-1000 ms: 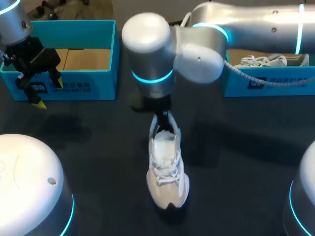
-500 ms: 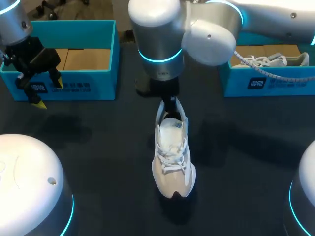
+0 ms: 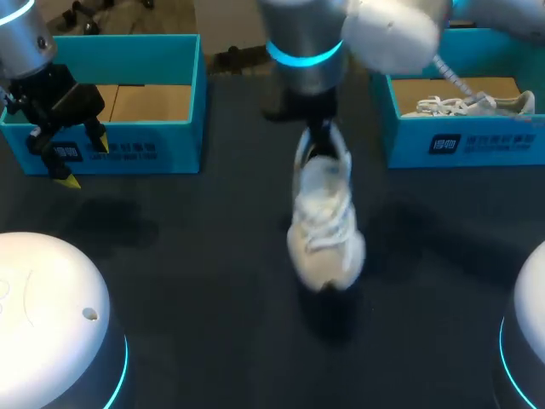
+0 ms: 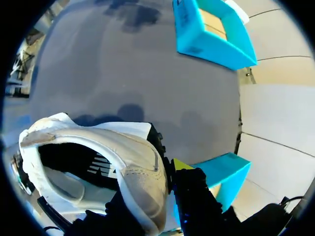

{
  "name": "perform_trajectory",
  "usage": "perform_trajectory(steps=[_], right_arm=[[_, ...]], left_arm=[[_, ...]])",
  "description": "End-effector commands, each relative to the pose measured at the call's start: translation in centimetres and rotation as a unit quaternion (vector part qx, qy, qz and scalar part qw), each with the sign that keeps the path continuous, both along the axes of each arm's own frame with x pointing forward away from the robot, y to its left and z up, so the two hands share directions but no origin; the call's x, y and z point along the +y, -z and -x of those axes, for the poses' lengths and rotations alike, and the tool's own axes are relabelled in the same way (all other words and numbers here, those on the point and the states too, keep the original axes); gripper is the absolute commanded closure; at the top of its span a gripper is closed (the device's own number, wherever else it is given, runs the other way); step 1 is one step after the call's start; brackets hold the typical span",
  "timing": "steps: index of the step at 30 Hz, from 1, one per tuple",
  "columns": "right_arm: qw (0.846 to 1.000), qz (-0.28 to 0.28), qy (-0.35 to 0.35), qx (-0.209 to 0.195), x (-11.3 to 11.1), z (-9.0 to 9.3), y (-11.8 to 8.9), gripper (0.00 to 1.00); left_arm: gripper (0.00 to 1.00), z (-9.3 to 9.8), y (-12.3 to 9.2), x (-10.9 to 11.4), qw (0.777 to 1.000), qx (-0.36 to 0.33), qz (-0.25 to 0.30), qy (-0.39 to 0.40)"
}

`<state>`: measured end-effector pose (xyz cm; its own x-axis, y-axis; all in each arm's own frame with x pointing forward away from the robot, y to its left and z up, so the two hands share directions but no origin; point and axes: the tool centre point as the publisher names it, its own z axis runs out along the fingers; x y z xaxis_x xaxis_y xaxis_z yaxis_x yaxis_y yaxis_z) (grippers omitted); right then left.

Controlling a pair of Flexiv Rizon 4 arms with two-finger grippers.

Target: Take the shoe out of the shoebox, open the shoe tongue, remove and reinsert the insole, then place the shoe into the shoebox

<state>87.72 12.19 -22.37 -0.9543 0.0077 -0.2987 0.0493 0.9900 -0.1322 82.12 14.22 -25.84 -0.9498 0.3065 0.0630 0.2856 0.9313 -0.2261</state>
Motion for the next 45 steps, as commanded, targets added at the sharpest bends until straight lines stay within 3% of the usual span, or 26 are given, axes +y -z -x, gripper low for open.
perform_trajectory(steps=[1, 7, 21, 22, 26, 33, 41, 45], right_arm=[[0.999, -0.021, -0.036, 0.01, -5.6, -2.0, -4.8, 1.0], [0.999, -0.008, -0.042, 0.016, -8.7, -5.7, -7.9, 1.0], [0.999, -0.008, -0.042, 0.016, -8.7, -5.7, -7.9, 1.0], [0.999, -0.019, -0.036, 0.035, -8.6, -5.3, -7.0, 1.0], [0.998, -0.027, -0.029, 0.045, -10.4, -5.9, -6.7, 1.0], [0.999, 0.01, -0.044, 0.029, -15.9, -12.3, -8.8, 1.0], [0.995, 0.023, -0.097, -0.004, -19.7, -18.0, -12.3, 1.0], [0.995, 0.023, -0.097, -0.004, -19.7, -18.0, -12.3, 1.0]], left_arm=[[0.0, 0.0, -0.1, 0.0, 1.0, 0.001, -0.001, 0.001], [0.0, 0.0, -0.1, 0.0, 1.0, 0.001, -0.001, 0.001], [0.0, 0.0, -0.1, 0.0, 1.0, 0.001, -0.001, 0.001], [0.0, 0.0, -0.1, 0.0, 1.0, 0.001, -0.001, 0.001], [0.0, 0.0, -0.1, 0.0, 1.0, 0.001, -0.001, 0.001], [0.0, 0.0, -0.1, 0.0, 1.0, 0.001, -0.001, 0.001], [0.0, 0.0, -0.1, 0.0, 1.0, 0.001, -0.001, 0.001], [0.0, 0.0, -0.1, 0.0, 1.0, 0.001, -0.001, 0.001]])
